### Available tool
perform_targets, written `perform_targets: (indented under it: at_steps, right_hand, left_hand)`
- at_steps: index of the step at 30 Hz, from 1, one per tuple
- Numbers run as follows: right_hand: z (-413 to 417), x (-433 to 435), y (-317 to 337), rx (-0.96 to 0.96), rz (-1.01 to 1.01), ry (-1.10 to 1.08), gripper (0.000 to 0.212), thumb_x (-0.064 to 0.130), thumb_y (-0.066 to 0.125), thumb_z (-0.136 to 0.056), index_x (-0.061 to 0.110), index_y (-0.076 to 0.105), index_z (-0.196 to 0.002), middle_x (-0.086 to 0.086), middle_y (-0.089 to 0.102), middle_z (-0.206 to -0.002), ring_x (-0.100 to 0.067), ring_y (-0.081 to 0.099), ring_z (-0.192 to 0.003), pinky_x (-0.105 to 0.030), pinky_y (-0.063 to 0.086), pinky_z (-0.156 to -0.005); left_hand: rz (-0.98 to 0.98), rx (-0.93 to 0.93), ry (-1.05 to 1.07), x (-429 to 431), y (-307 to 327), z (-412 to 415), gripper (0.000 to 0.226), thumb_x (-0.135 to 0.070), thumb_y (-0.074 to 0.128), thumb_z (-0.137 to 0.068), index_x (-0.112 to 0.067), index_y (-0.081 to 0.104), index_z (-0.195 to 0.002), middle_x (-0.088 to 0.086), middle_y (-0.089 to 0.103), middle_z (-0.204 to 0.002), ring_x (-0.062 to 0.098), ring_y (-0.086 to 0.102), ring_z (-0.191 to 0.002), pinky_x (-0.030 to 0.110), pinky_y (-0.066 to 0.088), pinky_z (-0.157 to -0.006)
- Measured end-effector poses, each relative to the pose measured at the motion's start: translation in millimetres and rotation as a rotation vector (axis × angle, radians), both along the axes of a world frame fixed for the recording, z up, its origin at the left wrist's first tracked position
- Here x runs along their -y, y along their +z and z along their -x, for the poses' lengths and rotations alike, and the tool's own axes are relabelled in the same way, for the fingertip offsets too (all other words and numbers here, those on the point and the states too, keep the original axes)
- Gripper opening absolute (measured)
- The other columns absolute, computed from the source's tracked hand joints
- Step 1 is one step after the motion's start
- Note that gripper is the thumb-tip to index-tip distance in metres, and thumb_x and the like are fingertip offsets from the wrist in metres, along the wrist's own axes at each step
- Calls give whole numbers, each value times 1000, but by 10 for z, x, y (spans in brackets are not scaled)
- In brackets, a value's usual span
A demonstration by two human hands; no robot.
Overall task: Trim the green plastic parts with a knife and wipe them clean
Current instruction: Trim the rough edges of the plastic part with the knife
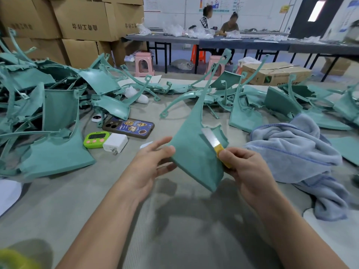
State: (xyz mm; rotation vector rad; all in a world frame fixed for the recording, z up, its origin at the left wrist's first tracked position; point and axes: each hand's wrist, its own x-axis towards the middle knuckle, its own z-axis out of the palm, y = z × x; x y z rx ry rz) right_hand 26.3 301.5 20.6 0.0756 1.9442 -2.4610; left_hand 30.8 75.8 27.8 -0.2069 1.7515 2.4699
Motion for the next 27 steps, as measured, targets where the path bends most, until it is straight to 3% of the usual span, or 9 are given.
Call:
perform_targets:
  at_steps: [2, 5, 7, 9, 12, 16, 21, 25, 27]
  right_hand:
    - [-10, -56, 14, -107, -123, 98, 18, -2, 71, -86, 6, 75, -71, -6, 65, -69, -12, 57, -67, -20, 51, -64]
    - [-52, -35, 22, -156, -175, 242, 11, -1, 71, -87, -2, 74, -77, -10, 68, -74, -14, 59, -71, -21, 49, -66]
    - [-62, 28, 21, -86, -68, 204, 10, 5, 73, -87, 4, 76, -77, -11, 70, -80, -18, 61, -76, -27, 51, -72]
    - [-17, 39, 16, 45, 116, 6, 13, 6, 69, -90, 8, 77, -79, -11, 73, -91, -20, 63, -83, -31, 54, -78]
    - [9, 5, 52, 107, 125, -102, 17, 6, 64, -95, 8, 72, -79, -9, 69, -81, -15, 54, -66, -21, 45, -57]
    - [-49, 61, 63, 134, -4, -46, 23, 10, 63, -96, 9, 67, -74, -6, 58, -61, -14, 40, -51, -24, 28, -48]
    - [-75, 192, 49, 206, -16, -33, 24, 12, 58, -101, 9, 61, -77, -6, 53, -54, -13, 31, -41, -24, 20, -42]
    - [-82, 217, 31, 238, -30, -11, 26, 12, 54, -102, 8, 57, -76, -6, 53, -53, -14, 30, -38, -25, 18, -45]
    - [-85, 220, 15, 219, -71, 22, 27, 11, 53, -103, 7, 56, -76, -5, 53, -53, -14, 30, -36, -22, 18, -40]
  left_hand:
    - [88, -21, -92, 11, -4, -32, 37, 1, 61, -89, -13, 69, -123, 10, 75, -114, 20, 72, -90, 29, 59, -74]
    - [97, -7, -151, -61, -9, -105, 26, 7, 62, -86, -5, 76, -106, 18, 76, -104, 29, 75, -86, 31, 59, -61]
    - [122, -7, -73, -94, -1, -108, 18, 4, 66, -87, -6, 79, -93, 15, 78, -100, 27, 76, -86, 27, 59, -62]
    - [60, 10, 66, -86, 3, -71, 15, 0, 67, -89, -7, 77, -96, 11, 78, -97, 24, 77, -85, 25, 59, -61]
    - [-148, 126, 267, -53, 24, -15, 13, -5, 65, -92, -6, 75, -100, 10, 79, -92, 22, 77, -78, 29, 59, -54]
    - [-170, -8, 482, 4, 31, 41, 18, 0, 65, -92, -11, 73, -104, 4, 79, -96, 19, 77, -82, 30, 61, -64]
    - [-68, -160, 419, -31, 58, -4, 21, 5, 68, -86, -12, 75, -96, 1, 79, -89, 13, 75, -74, 21, 56, -57]
    - [-2, -199, 435, -38, 48, 1, 37, 18, 65, -64, -17, 76, -72, -4, 74, -72, 12, 69, -65, 24, 51, -59]
    - [11, -196, 462, -12, 34, 14, 37, 12, 56, -48, -16, 73, -65, -4, 68, -67, 15, 63, -65, 25, 45, -61]
